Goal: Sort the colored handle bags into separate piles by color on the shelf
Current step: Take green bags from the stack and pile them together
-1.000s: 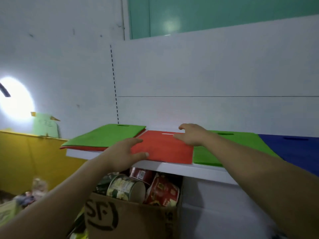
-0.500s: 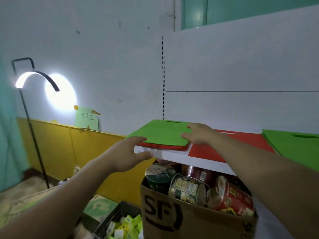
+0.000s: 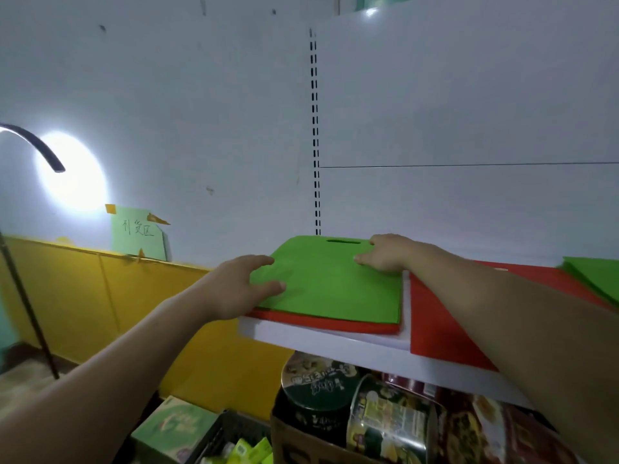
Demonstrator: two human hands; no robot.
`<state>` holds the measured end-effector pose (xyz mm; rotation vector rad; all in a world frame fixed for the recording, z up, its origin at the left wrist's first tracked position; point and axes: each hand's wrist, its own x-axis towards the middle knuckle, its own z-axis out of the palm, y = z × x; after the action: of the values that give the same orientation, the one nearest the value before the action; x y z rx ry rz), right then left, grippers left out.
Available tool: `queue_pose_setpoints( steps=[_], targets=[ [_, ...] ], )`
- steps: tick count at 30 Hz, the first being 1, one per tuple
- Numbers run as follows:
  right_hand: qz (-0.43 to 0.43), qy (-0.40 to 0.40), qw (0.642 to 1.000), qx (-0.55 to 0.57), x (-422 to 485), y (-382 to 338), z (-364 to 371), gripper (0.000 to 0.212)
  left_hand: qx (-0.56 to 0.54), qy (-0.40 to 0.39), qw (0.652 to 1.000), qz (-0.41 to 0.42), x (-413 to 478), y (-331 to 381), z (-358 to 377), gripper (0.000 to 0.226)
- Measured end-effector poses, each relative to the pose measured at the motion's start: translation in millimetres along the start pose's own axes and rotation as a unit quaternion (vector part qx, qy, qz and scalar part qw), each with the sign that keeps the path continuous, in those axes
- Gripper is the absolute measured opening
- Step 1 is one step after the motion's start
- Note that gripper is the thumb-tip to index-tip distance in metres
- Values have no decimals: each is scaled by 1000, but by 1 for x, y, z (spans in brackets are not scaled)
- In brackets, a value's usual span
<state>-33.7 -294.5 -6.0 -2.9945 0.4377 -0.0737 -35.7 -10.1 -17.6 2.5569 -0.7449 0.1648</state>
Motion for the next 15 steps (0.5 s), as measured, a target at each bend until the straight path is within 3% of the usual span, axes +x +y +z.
queue_pose_setpoints(
  steps=[15],
  targets=[
    [124,-32,992,-22,16,-6,6,75,-45,-140,989,19,83,-38,20,70]
  ],
)
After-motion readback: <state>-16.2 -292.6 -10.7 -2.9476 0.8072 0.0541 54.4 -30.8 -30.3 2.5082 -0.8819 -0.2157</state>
